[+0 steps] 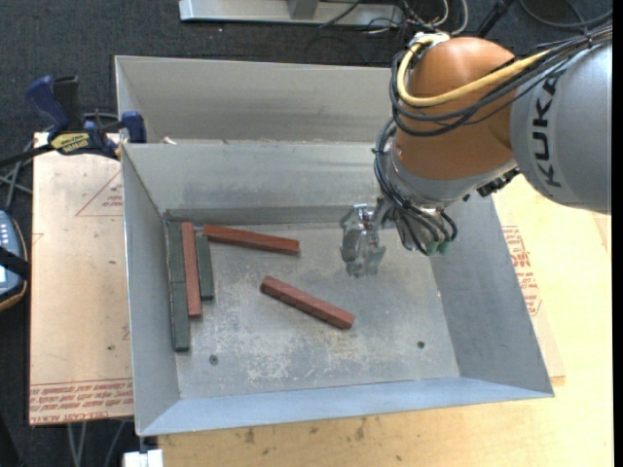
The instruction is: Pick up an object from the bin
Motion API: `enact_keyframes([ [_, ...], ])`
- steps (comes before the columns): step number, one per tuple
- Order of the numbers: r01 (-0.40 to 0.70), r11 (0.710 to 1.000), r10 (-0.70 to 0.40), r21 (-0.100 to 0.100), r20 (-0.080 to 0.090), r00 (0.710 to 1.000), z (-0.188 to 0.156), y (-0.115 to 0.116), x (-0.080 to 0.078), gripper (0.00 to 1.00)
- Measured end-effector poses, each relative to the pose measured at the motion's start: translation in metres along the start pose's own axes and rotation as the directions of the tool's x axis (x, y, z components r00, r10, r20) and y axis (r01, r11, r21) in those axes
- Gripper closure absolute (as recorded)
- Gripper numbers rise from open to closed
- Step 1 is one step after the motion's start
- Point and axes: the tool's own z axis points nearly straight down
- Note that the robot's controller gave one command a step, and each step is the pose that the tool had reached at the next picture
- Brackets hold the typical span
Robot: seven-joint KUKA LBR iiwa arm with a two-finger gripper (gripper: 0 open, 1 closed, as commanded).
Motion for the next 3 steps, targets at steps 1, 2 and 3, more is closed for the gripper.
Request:
enact_keyframes([
  [1, 0.0, 1.0, 0.0, -0.001, -0.004, 1.0, 0.002, 0.0, 0.001, 0.0],
  [2, 0.0, 1.0, 0.0, -0.001, -0.004, 1.0, 0.002, 0.0, 0.001, 0.0],
  [3, -0.175, 0.985, 0.175, -0.002, -0.017, 0.984, 0.168, -0.012, -0.005, 1.0],
])
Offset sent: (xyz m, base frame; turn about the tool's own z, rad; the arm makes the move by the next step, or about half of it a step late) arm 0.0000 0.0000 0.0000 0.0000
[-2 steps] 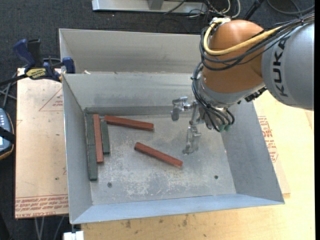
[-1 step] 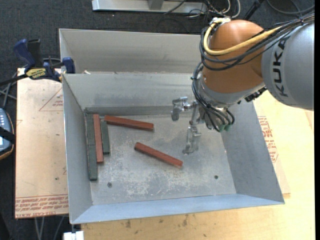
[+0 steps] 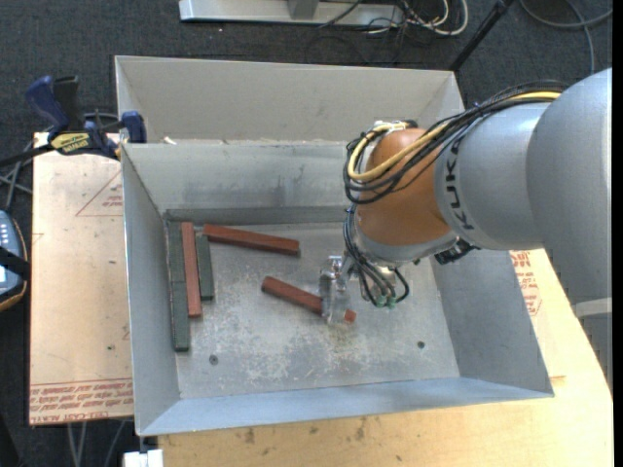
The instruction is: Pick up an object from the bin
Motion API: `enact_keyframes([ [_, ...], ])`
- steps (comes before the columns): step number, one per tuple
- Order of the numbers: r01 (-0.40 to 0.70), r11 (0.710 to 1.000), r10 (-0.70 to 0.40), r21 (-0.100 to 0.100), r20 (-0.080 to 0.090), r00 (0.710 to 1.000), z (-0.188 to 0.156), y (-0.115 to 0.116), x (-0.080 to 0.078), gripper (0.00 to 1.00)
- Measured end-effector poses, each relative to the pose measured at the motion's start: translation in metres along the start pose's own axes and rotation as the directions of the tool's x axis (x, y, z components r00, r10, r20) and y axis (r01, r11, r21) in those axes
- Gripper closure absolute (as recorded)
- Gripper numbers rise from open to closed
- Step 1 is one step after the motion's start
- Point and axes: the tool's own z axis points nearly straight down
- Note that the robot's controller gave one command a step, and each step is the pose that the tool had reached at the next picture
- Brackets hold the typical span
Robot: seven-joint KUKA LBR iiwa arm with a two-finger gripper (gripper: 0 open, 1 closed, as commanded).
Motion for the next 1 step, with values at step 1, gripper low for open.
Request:
enact_keyframes([
  [1, 0.0, 1.0, 0.0, 0.0, 0.007, 1.0, -0.0008, 0.0, -0.0011, 1.0],
])
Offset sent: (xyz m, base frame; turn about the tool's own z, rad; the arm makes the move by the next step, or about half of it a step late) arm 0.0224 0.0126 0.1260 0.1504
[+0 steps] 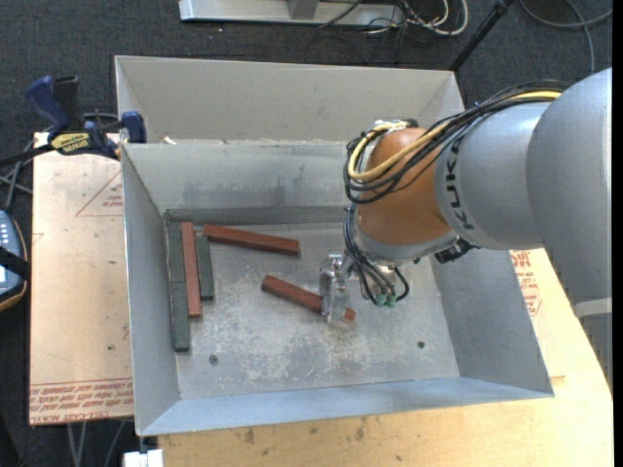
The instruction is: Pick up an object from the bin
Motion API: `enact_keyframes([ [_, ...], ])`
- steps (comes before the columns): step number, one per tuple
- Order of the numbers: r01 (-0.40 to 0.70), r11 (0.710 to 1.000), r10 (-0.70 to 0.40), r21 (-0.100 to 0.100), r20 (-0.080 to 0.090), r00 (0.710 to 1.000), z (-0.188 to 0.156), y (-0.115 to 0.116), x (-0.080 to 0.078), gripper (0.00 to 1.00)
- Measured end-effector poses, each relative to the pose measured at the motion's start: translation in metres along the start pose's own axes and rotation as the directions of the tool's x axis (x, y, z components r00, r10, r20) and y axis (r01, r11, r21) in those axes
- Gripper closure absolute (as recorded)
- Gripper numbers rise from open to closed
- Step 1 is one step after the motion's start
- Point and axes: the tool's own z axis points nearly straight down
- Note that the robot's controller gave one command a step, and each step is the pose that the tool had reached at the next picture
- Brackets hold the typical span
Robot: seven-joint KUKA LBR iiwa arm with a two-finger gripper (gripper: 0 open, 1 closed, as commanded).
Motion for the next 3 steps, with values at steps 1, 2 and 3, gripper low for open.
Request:
enact_keyframes([
  [1, -0.056, 0.998, 0.056, 0.002, 0.001, 0.998, -0.041, 0.004, -0.006, 1.0],
  [2, 0.02, 1.0, -0.02, 0.004, 0.0, 1.0, -0.109, 0.014, 0.009, 1.0],
  [3, 0.253, 0.968, -0.253, 0.005, 0.017, 0.967, -0.088, 0.014, 0.005, 1.0],
])
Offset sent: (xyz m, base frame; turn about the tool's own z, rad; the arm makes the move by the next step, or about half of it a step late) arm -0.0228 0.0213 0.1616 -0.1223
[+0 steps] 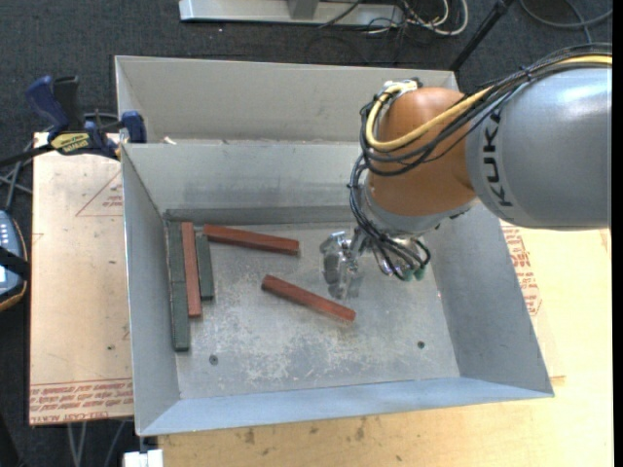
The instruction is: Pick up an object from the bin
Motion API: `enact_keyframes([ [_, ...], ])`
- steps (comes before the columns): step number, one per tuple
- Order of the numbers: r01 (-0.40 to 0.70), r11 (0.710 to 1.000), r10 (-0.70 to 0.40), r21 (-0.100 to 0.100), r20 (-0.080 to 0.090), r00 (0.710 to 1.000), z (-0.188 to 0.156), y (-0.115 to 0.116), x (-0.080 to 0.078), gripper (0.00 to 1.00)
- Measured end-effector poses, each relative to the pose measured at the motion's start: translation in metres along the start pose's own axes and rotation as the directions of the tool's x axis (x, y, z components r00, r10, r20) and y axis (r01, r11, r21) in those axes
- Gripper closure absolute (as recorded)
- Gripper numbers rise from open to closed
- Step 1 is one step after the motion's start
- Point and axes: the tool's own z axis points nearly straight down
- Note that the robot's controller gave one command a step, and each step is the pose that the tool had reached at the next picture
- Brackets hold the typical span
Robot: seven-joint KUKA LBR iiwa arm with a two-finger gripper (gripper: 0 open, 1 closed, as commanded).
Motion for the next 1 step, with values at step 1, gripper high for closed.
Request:
enact_keyframes([
  [1, -0.359, 0.933, 0.359, 0.003, -0.013, 0.933, 0.0605, 0.0105, 0.0082, 0.0],
])
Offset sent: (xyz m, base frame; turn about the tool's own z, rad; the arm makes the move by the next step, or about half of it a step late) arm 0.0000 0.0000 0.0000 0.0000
